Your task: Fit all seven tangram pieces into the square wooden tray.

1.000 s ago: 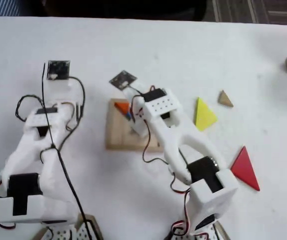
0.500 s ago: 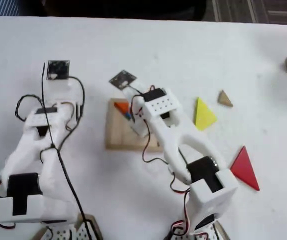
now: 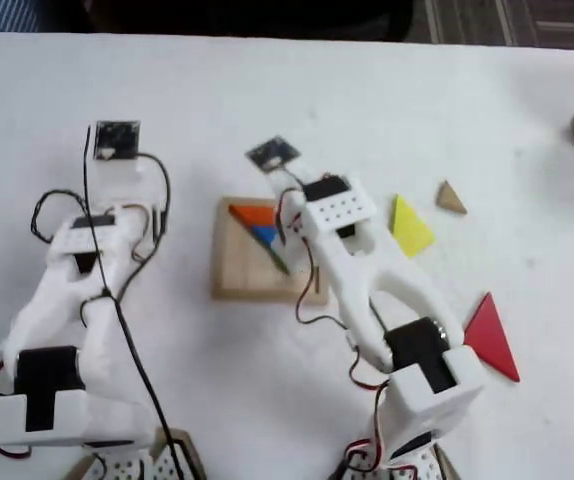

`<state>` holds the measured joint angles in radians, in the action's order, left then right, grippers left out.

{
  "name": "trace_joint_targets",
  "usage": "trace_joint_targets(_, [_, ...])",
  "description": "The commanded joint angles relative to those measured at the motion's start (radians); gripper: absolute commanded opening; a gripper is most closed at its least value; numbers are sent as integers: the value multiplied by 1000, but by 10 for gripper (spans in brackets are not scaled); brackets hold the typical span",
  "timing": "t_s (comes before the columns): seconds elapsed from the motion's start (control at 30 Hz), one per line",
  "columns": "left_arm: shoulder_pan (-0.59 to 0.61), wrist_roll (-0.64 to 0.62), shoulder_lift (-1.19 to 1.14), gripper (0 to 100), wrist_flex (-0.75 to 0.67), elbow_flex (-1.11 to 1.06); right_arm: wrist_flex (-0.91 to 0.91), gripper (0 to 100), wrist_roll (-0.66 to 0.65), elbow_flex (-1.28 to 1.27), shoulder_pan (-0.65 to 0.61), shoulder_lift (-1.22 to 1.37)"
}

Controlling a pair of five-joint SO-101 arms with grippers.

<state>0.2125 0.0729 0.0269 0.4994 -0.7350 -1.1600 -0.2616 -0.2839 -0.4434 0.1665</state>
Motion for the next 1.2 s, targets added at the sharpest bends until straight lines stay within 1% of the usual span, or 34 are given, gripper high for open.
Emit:
trace_joint_targets(0.0, [-2, -14, 58, 172, -18, 5, 13, 17, 68, -35, -42, -107])
trace_joint_targets(0.17, [-2, -14, 58, 172, -18, 5, 117, 17, 120, -178, -76, -197])
trace_joint_targets(0.27, [-2, -14, 58, 172, 9, 11, 206, 17, 155, -239, -67, -203])
trace_joint_targets(0.33, [-4, -14, 58, 172, 21, 14, 234, 17, 166, -250, -51, -186])
trace_joint_targets(0.47, [-13, -14, 58, 166, 23, 12, 246, 17, 181, -229, -41, -136])
trace_joint_targets(0.53, [-13, -11, 58, 117, 23, 12, 245, 17, 184, -207, -35, -110])
trace_joint_targets(0.63, [-13, -9, 58, 15, 23, 14, 242, 17, 184, -173, -7, -73])
trace_joint_targets(0.73, [-13, -9, 58, 47, 21, 14, 240, 17, 184, -140, 25, -45])
trace_joint_targets(0.83, [-13, -9, 58, 32, 21, 14, 240, 17, 184, -109, 48, -28])
trace_joint_targets(1.03, [-13, -9, 58, 23, 20, 14, 234, 17, 176, -95, 44, -48])
trace_joint_targets(1.17, [-13, -9, 58, 23, 18, 14, 163, 17, 180, -98, 42, -104])
